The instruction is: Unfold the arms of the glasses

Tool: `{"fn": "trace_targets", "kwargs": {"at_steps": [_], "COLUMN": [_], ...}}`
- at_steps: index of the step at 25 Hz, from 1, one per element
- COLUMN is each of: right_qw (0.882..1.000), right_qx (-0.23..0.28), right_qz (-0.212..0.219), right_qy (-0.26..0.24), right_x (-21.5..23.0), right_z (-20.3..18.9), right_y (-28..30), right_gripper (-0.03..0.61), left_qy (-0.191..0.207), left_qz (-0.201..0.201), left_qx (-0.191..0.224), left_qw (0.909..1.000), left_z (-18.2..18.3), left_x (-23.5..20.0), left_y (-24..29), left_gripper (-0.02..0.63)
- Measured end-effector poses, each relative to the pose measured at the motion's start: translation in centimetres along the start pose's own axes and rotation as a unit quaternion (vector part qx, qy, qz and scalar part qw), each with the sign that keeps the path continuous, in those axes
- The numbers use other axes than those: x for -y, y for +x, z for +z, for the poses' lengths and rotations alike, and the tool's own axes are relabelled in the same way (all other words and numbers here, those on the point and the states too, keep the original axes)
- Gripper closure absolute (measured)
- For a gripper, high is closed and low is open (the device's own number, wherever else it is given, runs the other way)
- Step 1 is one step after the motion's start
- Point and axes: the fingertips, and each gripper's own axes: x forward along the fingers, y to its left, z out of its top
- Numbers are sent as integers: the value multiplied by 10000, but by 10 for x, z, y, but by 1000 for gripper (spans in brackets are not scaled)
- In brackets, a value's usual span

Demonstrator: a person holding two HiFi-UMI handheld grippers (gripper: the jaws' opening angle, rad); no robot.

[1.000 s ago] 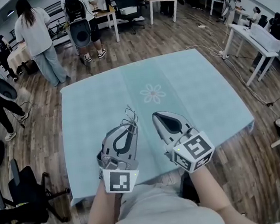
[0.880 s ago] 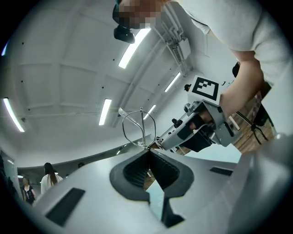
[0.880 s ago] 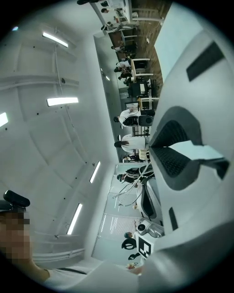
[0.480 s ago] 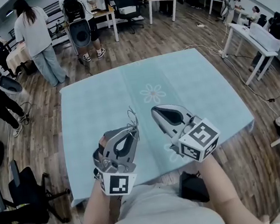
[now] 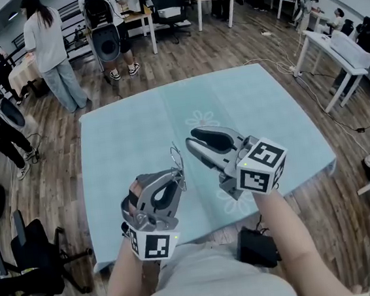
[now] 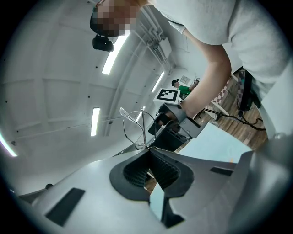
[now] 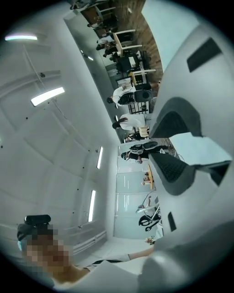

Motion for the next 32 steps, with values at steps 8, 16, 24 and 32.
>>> {"fn": "trace_targets", "kwargs": {"at_steps": [8, 16, 24, 32], "right_qw": [9878, 9691, 9508, 9540], "right_qx": [-343, -634, -613, -466], "right_qz": [797, 1022, 1322, 1283], "right_qy": [1293, 2155, 2733, 2670], "right_x": [1, 6, 5, 13], "right_z": [-2, -21, -20, -18], "right_y": [23, 28, 32, 23], "right_gripper": [484, 483, 496, 525], "left_qy": [471, 543, 532, 424], "left_qz": [-172, -255, -280, -218], "left_qx": [-3, -4, 25, -15], "left_qw": [9987, 9982, 9982, 9989], "left_z": [2, 0, -1, -6], "left_x": [3, 14, 11, 13], "left_y": [2, 4, 9, 7], "left_gripper": [604, 604, 604, 604]}}
